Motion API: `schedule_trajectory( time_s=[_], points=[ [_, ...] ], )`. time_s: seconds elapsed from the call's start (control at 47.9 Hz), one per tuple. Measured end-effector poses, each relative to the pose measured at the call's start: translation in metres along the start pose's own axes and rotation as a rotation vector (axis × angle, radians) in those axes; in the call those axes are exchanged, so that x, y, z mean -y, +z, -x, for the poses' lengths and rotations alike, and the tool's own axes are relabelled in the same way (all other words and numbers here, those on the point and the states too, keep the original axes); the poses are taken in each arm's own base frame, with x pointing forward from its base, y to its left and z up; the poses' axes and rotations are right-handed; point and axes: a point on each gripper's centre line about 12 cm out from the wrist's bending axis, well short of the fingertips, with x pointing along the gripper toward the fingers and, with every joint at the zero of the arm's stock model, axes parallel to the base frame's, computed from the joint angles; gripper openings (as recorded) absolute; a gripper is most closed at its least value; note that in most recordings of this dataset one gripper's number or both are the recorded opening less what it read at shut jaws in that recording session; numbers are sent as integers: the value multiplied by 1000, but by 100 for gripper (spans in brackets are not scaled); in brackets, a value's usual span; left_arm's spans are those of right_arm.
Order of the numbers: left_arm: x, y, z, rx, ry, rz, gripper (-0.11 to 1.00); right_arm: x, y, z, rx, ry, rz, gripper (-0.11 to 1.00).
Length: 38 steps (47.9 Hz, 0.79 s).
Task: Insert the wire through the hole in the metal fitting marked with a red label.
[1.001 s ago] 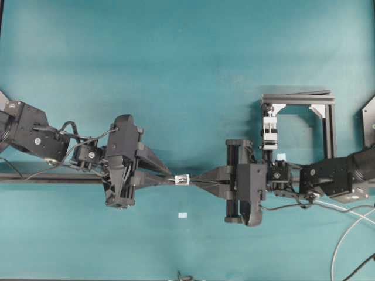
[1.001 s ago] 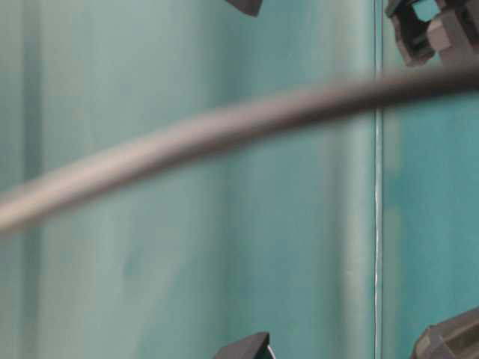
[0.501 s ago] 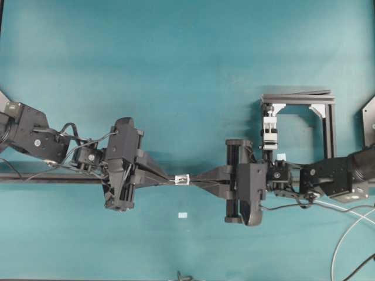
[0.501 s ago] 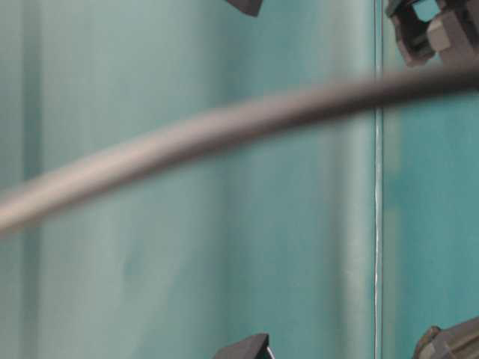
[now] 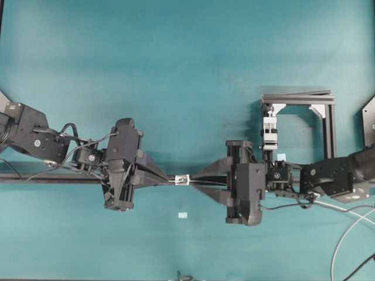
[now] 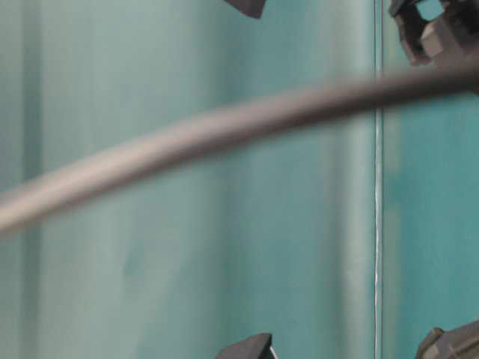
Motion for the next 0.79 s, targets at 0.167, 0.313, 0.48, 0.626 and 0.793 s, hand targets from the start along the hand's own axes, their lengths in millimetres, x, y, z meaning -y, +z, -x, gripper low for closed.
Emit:
schedule_trajectory(
  time_s=[0.167, 0.313, 0.48, 0.626, 0.793],
  points=[
    [-2, -6, 5, -45, 12, -2, -10, -4, 8, 11, -29, 31, -14, 95],
    [-1, -10, 18, -74, 14, -5, -10, -2, 7, 19, -53, 40, -14, 94],
    [-3, -15, 39, -98, 19, -6, -10, 1, 4, 25, -63, 40, -11, 94],
    [-1, -19, 56, -109, 10, -10, -10, 4, 0, 27, -72, 35, -7, 94],
    [3, -24, 75, -125, -6, -19, -10, 4, -1, 27, -76, 34, -6, 94]
  ],
)
